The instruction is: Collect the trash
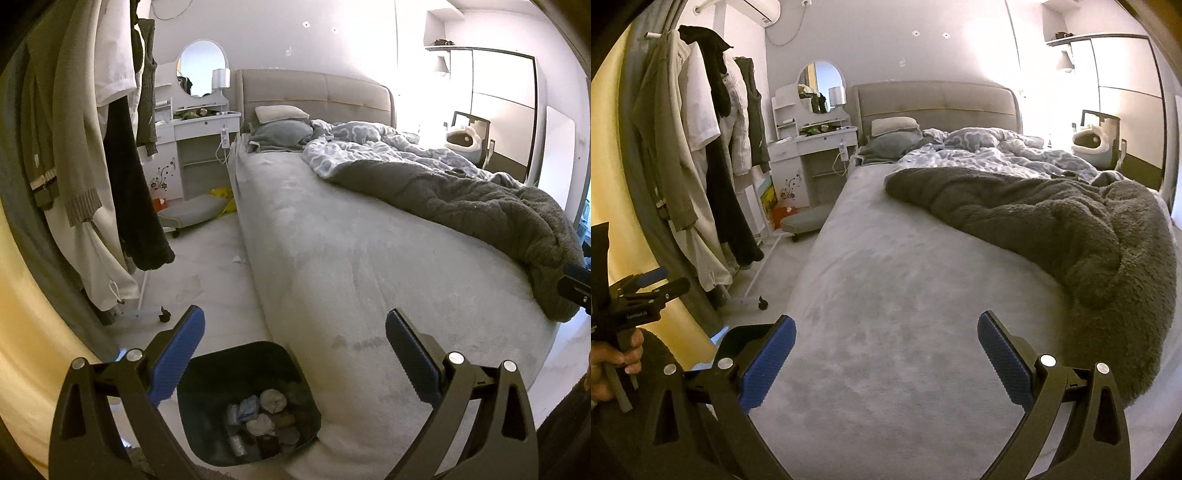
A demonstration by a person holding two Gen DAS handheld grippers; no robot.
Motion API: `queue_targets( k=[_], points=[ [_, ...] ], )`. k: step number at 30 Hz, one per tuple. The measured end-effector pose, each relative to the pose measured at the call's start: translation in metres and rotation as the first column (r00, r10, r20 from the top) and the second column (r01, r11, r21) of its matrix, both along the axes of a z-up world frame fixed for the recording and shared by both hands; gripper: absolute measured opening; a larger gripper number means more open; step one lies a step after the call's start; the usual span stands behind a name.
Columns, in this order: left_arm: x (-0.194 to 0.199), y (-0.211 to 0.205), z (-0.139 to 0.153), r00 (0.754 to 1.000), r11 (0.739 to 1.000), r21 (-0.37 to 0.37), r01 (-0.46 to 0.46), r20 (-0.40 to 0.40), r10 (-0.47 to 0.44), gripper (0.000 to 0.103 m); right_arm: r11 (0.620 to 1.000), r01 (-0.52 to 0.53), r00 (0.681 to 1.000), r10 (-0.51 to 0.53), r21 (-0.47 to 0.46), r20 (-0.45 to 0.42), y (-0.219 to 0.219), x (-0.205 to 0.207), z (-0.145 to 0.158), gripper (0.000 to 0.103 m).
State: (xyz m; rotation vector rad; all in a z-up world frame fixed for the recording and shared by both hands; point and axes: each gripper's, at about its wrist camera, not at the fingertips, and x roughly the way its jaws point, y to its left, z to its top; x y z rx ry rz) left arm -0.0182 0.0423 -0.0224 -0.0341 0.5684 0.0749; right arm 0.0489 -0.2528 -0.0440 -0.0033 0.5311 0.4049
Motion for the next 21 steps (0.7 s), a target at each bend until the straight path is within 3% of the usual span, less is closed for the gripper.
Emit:
queue_targets(
  k=[21],
  points=[
    [-0.0035, -0.0017, 0.0011, 1.0, 1.0, -0.006, 0.004, 0.015, -0.004, 0.1, 1.0, 0.008, 1.0, -0.008, 0.01, -0.002, -0.0005, 0.0006, -0.0009, 0.1]
  ],
)
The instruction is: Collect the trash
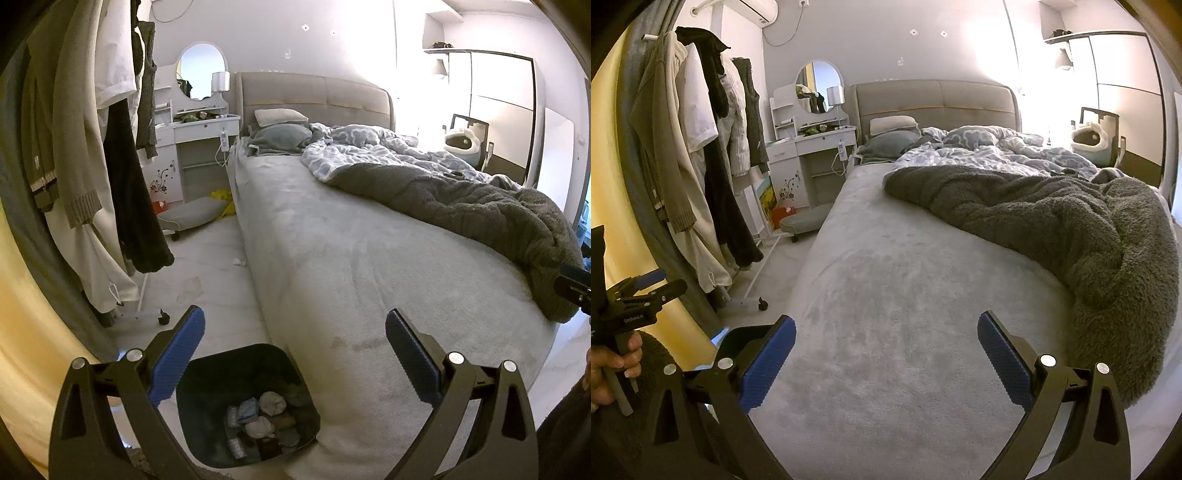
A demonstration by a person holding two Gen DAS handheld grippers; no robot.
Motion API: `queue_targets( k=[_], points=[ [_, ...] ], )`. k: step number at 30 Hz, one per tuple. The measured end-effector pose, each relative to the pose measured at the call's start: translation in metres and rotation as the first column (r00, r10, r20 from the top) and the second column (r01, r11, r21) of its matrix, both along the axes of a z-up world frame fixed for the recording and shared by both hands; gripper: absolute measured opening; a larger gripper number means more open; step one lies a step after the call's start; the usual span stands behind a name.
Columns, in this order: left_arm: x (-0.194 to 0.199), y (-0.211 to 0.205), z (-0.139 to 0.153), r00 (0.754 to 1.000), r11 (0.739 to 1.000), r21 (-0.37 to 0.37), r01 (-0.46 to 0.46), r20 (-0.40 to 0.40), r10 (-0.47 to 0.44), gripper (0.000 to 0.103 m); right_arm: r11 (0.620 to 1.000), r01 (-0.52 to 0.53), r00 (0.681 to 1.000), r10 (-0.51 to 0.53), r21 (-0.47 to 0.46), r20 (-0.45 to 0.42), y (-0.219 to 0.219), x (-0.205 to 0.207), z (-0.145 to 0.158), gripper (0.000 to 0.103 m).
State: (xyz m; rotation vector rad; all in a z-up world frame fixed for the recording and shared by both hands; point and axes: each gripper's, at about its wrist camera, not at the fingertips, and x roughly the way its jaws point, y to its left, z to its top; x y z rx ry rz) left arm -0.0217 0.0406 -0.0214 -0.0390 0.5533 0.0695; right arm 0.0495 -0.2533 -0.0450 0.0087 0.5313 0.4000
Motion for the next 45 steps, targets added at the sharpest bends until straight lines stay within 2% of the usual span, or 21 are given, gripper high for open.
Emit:
queue_targets(
  k=[45],
  points=[
    [0.0007, 0.0019, 0.0015, 1.0, 1.0, -0.002, -0.012, -0.006, 0.012, 0.1, 1.0, -0.005, 1.0, 0.004, -0.004, -0.002, 0.0008, 0.0002, -0.0033, 0.1]
  ],
)
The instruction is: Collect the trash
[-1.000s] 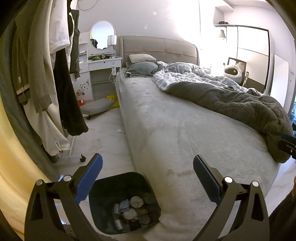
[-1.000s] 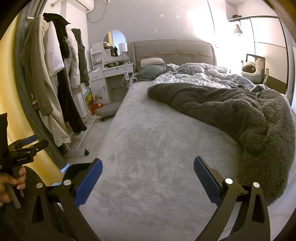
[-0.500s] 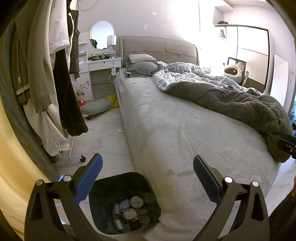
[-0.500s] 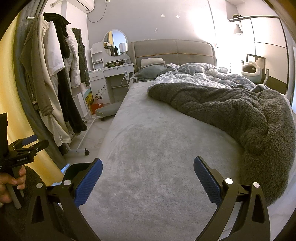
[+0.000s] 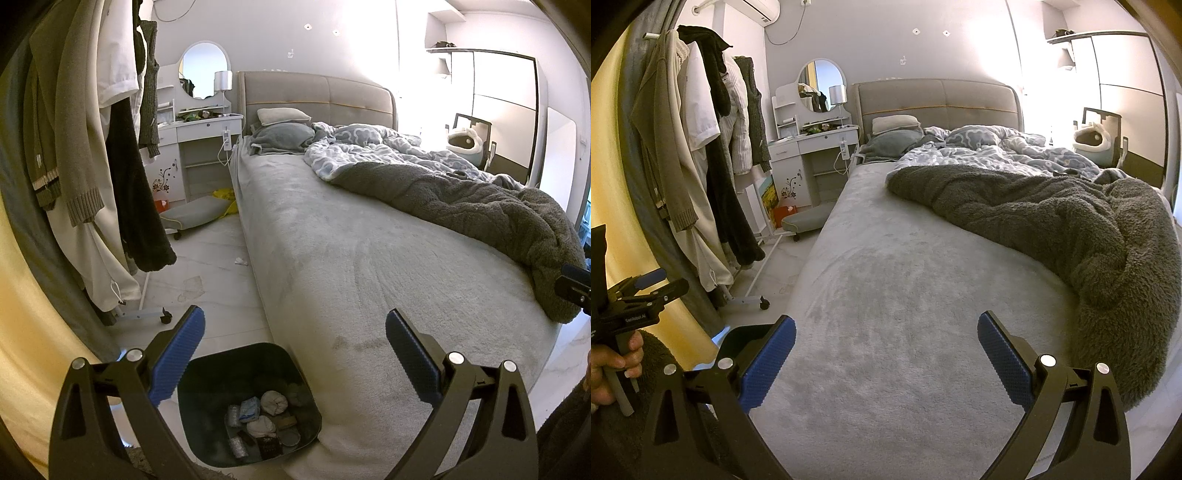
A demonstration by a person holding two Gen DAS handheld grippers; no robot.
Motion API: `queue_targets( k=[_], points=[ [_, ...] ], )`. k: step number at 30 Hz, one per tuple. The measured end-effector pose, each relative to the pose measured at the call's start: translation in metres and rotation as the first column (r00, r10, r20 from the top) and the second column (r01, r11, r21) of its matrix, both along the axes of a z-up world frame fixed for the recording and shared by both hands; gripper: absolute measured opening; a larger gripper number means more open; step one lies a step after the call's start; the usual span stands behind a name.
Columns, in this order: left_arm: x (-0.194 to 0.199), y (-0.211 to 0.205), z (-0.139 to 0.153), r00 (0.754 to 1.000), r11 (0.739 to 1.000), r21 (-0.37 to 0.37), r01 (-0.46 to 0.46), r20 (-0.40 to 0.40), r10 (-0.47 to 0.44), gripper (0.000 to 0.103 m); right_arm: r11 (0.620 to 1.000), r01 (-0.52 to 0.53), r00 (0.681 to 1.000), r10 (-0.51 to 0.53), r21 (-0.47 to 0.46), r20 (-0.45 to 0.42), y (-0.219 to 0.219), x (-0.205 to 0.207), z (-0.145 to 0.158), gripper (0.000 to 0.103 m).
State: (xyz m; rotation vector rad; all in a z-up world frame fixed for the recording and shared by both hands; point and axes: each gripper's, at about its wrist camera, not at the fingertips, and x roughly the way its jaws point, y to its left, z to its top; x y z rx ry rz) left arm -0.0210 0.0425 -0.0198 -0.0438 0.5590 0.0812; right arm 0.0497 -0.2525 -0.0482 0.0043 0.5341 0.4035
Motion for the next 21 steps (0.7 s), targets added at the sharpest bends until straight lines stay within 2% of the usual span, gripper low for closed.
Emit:
queue_targets(
  k=[21],
  points=[
    [0.0013, 0.0006, -0.0007, 1.0, 1.0, 0.009, 0.002, 0.001, -0.002, 0.1, 1.0, 0.001, 1.0, -0.001, 0.001, 0.0, 0.0003, -0.0001, 0.0, 0.1]
  ],
)
